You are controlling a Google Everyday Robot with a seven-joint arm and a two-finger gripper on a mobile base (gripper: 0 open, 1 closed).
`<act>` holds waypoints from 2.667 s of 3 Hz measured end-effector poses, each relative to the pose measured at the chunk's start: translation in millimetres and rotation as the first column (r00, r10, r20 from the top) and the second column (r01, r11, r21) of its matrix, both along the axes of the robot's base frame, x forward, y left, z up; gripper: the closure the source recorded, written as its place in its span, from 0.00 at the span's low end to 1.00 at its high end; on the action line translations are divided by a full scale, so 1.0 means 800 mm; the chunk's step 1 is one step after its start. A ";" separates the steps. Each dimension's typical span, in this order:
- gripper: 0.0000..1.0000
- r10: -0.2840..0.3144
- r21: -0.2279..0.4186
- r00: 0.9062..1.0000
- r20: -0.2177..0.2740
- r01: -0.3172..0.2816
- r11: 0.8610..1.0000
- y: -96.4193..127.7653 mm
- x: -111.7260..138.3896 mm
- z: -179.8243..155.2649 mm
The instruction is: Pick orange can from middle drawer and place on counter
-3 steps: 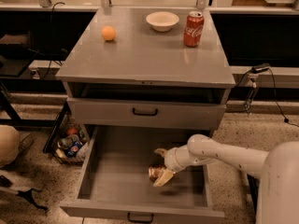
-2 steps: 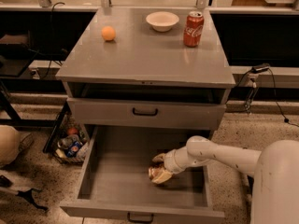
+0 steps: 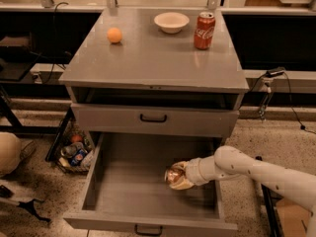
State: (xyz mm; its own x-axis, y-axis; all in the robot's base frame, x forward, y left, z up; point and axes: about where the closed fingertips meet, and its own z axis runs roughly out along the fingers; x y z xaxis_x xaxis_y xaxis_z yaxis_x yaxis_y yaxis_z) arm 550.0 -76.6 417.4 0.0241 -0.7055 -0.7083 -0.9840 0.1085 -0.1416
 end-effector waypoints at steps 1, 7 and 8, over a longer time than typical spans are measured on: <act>1.00 0.006 0.020 0.996 0.088 -0.008 1.000 -0.036 -0.031 0.084; 1.00 0.144 -0.151 0.854 0.500 -0.077 0.985 -0.148 -0.008 0.483; 1.00 0.207 -0.223 0.823 0.529 -0.101 0.970 -0.145 0.015 0.529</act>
Offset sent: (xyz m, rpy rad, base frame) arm -0.0701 -0.1055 0.2860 -0.0855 -0.3738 0.0461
